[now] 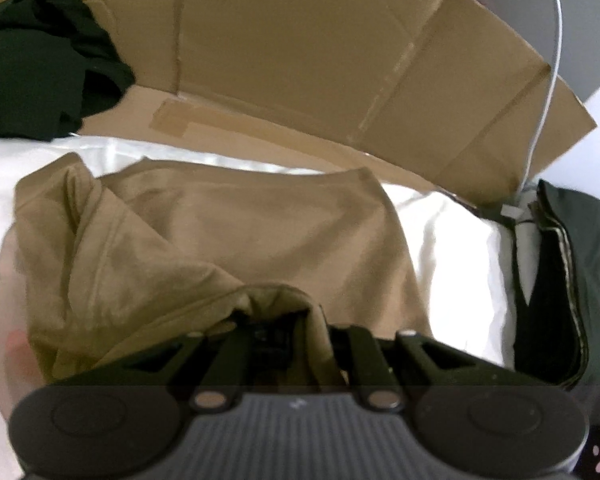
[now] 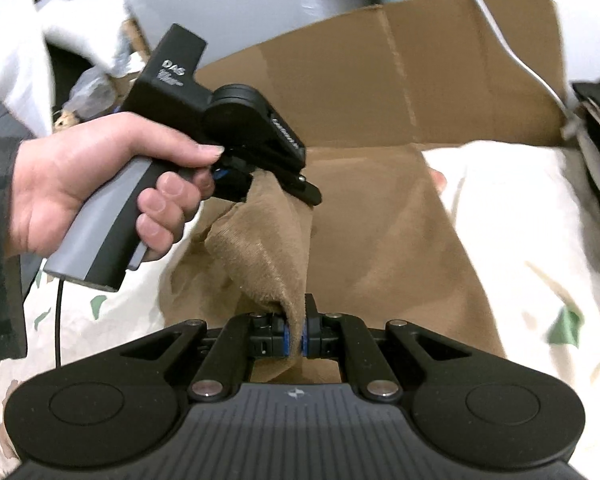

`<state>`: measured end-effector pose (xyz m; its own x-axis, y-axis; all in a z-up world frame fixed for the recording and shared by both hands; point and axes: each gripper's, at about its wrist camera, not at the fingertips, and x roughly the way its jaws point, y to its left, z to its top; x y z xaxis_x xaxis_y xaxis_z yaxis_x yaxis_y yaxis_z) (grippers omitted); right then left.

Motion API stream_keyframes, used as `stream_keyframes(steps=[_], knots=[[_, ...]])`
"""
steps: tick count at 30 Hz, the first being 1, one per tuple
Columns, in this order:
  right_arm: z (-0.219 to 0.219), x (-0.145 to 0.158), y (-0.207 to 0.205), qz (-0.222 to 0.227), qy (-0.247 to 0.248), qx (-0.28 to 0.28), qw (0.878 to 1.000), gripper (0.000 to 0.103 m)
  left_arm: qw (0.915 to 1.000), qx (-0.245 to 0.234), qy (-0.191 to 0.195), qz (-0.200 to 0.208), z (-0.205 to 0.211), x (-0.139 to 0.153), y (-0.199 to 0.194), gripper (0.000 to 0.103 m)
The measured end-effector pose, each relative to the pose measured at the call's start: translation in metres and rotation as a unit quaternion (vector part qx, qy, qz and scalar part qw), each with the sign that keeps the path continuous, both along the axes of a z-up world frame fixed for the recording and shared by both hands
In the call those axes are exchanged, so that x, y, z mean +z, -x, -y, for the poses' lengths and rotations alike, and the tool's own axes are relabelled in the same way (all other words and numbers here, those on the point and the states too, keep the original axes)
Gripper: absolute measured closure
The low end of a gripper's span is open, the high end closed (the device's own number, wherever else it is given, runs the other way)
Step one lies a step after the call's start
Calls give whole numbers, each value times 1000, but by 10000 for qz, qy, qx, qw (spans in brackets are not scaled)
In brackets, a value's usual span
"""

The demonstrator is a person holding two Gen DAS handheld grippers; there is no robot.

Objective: Fold clothes

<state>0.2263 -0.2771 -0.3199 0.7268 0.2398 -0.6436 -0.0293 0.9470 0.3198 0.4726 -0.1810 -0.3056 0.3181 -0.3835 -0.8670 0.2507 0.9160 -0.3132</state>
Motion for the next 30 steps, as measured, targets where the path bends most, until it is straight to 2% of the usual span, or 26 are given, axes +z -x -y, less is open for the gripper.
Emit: stream_keyframes(steps=[8, 17, 22, 30], knots=[[25, -5, 13, 3, -186, -48, 9998, 97, 9999, 102, -118, 16, 19, -1, 4, 93], [35, -11, 16, 108, -404, -52, 9991, 98, 9993, 358, -71, 84, 18, -2, 8, 92], [39, -18, 18, 143, -545, -167, 9983, 98, 9997, 184, -129, 134, 21, 1, 6, 90], [43, -25, 18, 62, -676, -117, 9976, 98, 9994, 320, -125, 59, 22, 0, 5, 87]])
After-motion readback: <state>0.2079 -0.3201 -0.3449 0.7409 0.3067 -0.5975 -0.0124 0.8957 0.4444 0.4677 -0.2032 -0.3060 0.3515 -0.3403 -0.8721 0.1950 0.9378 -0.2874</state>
